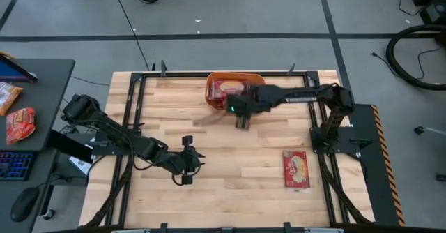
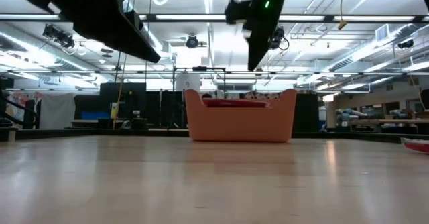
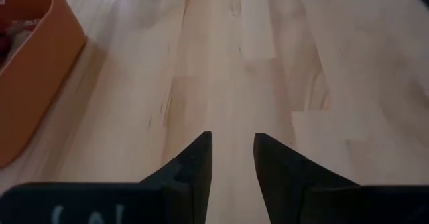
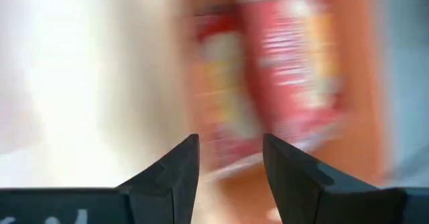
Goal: Sort popcorn bags into baskets
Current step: Put the red popcorn bag into the orange bin
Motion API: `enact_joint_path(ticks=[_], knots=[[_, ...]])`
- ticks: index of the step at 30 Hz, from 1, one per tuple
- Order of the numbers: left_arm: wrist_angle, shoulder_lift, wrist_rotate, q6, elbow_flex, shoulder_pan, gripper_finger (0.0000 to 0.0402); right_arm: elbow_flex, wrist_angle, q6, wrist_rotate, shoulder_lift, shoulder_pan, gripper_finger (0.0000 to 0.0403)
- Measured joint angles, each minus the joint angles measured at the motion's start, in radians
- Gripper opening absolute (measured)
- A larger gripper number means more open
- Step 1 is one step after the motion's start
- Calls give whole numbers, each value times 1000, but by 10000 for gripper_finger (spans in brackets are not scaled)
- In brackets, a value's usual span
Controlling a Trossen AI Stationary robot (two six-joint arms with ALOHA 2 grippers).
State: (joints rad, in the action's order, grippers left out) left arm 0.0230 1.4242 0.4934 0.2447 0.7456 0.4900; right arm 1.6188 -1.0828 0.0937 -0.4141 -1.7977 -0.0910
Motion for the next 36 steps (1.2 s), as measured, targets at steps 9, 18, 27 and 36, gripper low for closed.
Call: enact_joint_path(ticks=[9,18,27,36], knots=[[94,0,0,-5,0,0,117,-57,-111,204,236,28,259,167],[102,0,0,-72,0,0,117,-212,-104,485,251,28,533,167],[99,0,0,-134,0,-8,117,-415,-96,819,353,28,730,167],[92,0,0,-137,0,-46,117,-572,-113,954,482,27,805,167]])
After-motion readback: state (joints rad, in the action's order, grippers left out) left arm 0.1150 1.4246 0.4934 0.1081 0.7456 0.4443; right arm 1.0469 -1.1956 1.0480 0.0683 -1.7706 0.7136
